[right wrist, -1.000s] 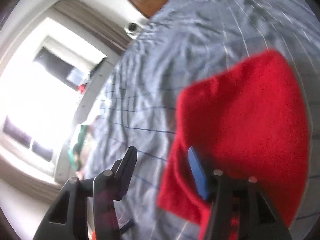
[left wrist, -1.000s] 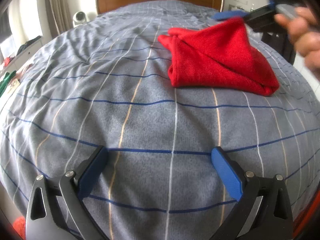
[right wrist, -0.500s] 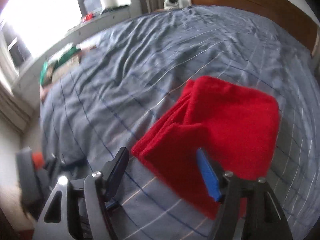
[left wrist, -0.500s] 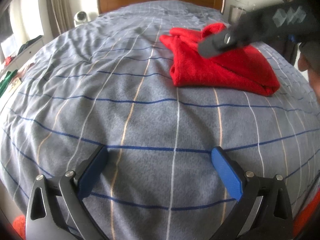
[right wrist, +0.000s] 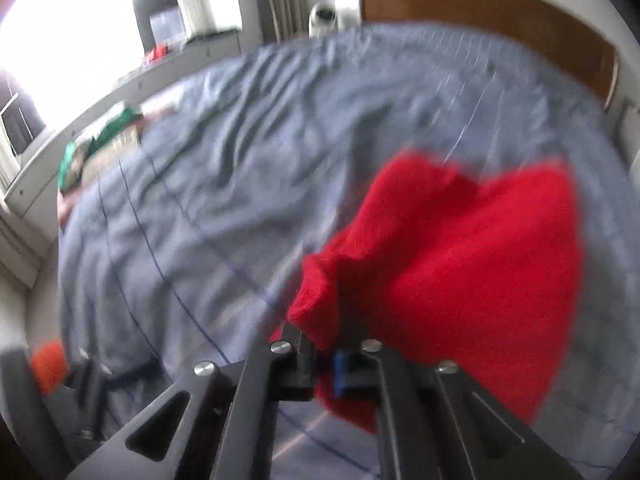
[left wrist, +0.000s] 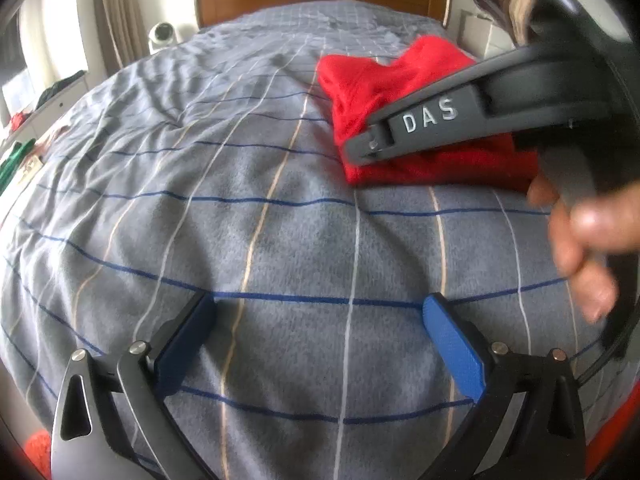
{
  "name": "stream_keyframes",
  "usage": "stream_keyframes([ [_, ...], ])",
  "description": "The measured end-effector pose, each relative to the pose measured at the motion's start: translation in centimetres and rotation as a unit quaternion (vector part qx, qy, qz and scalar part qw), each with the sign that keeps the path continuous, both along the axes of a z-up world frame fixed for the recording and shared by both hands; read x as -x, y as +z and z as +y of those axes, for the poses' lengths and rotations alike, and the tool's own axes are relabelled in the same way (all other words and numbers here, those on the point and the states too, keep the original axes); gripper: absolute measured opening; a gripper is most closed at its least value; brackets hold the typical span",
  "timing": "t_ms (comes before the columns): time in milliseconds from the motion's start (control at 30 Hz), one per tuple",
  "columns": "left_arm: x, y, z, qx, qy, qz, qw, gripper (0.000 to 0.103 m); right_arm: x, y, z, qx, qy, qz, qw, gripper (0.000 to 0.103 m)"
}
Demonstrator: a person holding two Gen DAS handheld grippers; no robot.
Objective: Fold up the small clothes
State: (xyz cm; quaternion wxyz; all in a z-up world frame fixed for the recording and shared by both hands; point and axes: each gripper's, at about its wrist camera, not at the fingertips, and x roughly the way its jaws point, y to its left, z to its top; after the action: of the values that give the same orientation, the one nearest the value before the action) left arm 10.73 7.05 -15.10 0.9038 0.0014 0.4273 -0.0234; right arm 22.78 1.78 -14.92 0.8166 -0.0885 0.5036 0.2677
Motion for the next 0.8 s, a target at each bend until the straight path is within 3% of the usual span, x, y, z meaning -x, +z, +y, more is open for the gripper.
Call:
stream_keyframes([
  [67, 0.2, 0.0, 0.1, 0.003, 0.000, 0.000, 1.0000, 0.103, 0.7, -0.3, -1.0, -0.056, -0.003, 0.014, 0.998, 0.043],
  [133, 0.2, 0.0, 0.2, 0.003, 0.000, 0.001, 1.0000, 0.103, 1.3, 0.9, -2.1, -0.105, 0.002, 0.031, 0.994, 0.056],
  [267, 0.2, 0.0, 0.0, 0.001, 0.003, 0.001, 1.0000, 0.103, 2.5, 5.1, -5.0, -0.160, 0.010, 0.013, 0.987, 0.056],
  [400, 0.0, 0.0, 0.1, 0.001, 0.004, 0.001, 1.0000, 0.103, 2.4, 8.0, -10.2, -0.173, -0.065, -0.027, 0.982, 0.056],
  [533, 0.0, 0.0, 0.1, -0.001, 0.004, -0.003, 1.0000, 0.103, 1.1, 4.3, -14.0, -0.148, -0.129, 0.017, 0.980, 0.055],
  [600, 0.2, 0.0, 0.1, -0.002, 0.004, -0.006, 1.0000, 0.103, 1.0, 0.7, -14.8, -0.093, -0.154, 0.056, 0.982, 0.049],
  [633, 0.3, 0.0, 0.0, -0.003, 0.004, -0.007, 1.0000, 0.103, 1.5, -0.4, -15.0, -0.080, -0.160, 0.054, 0.982, 0.048],
  [800, 1.0, 1.3, 0.4, 0.022, 0.008, -0.011, 0.9997, 0.101, 5.0, 0.9, -16.4, -0.109, -0.186, 0.005, 0.976, 0.048],
])
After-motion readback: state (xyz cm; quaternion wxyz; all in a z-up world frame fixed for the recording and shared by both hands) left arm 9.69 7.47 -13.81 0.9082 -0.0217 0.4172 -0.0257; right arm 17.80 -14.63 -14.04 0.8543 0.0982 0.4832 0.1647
